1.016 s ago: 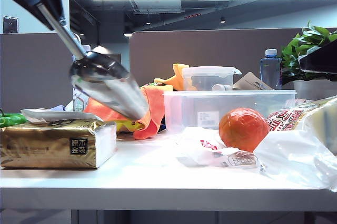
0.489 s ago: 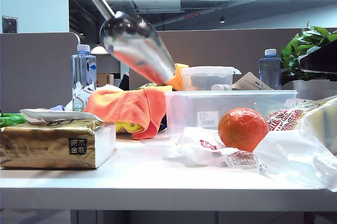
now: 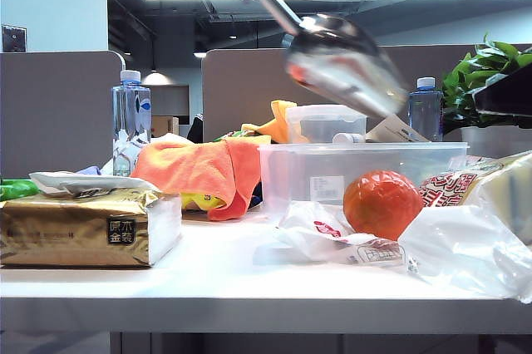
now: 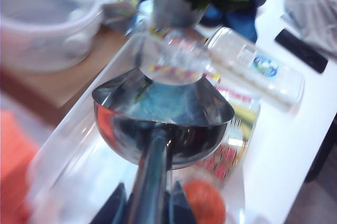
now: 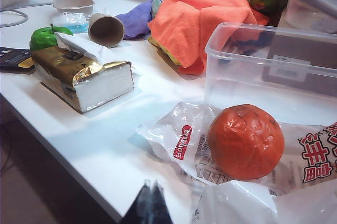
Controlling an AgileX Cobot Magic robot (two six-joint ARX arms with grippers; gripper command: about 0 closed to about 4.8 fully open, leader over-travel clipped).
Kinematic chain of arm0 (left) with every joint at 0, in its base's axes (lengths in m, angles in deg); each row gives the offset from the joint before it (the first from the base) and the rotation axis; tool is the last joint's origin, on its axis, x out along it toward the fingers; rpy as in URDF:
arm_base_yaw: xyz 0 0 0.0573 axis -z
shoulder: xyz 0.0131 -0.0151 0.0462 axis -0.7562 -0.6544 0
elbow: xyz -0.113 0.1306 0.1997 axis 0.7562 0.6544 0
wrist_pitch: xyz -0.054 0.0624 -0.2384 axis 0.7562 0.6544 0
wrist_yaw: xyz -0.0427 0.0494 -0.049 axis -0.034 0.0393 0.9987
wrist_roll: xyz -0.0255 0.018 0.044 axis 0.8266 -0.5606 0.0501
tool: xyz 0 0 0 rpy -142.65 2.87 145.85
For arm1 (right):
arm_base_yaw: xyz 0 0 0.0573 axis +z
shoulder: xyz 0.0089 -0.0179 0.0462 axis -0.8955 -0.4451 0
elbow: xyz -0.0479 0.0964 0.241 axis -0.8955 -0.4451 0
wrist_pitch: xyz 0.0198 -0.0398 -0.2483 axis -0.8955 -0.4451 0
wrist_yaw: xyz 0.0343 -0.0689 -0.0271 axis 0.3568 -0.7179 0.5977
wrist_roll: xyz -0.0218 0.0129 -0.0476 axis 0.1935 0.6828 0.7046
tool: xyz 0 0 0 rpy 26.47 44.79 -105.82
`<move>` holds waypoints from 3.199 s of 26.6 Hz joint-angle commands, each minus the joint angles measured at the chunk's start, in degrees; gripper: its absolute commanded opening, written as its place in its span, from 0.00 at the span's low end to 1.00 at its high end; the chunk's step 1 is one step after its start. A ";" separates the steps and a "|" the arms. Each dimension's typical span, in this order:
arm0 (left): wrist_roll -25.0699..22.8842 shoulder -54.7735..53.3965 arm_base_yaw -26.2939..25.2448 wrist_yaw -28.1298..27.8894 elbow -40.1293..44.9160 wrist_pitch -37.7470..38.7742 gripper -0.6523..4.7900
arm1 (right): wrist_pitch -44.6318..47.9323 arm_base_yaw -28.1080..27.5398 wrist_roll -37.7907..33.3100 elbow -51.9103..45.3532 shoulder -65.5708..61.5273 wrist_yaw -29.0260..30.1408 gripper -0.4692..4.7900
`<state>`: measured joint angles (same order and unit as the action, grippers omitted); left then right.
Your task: Pick up the metal ice scoop from the table and place it inside the transparent plastic box.
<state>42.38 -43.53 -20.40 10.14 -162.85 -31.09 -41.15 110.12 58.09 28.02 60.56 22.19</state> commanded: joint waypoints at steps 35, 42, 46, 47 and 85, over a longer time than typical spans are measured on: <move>-1.05 -1.11 4.11 -6.49 2.78 -12.15 0.11 | 1.07 -24.00 -0.04 0.11 5.20 -0.15 0.09; -8.83 26.40 24.55 -39.30 16.68 -14.08 0.11 | 1.07 -25.33 -0.04 0.11 5.20 0.24 0.09; -8.83 37.13 39.69 -52.94 25.97 -15.85 0.11 | 1.07 -32.00 -0.04 0.11 5.20 0.22 0.09; -8.83 38.53 42.69 -55.15 27.74 -16.22 0.11 | 1.07 -33.59 -0.04 0.11 5.20 0.22 0.09; -17.44 43.12 48.30 -58.90 36.81 -12.44 0.11 | 1.09 -43.41 -0.04 0.11 5.20 -1.51 0.09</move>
<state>25.38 -1.19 32.21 -48.48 -126.05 -43.61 -41.04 66.75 58.09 28.02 65.78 20.75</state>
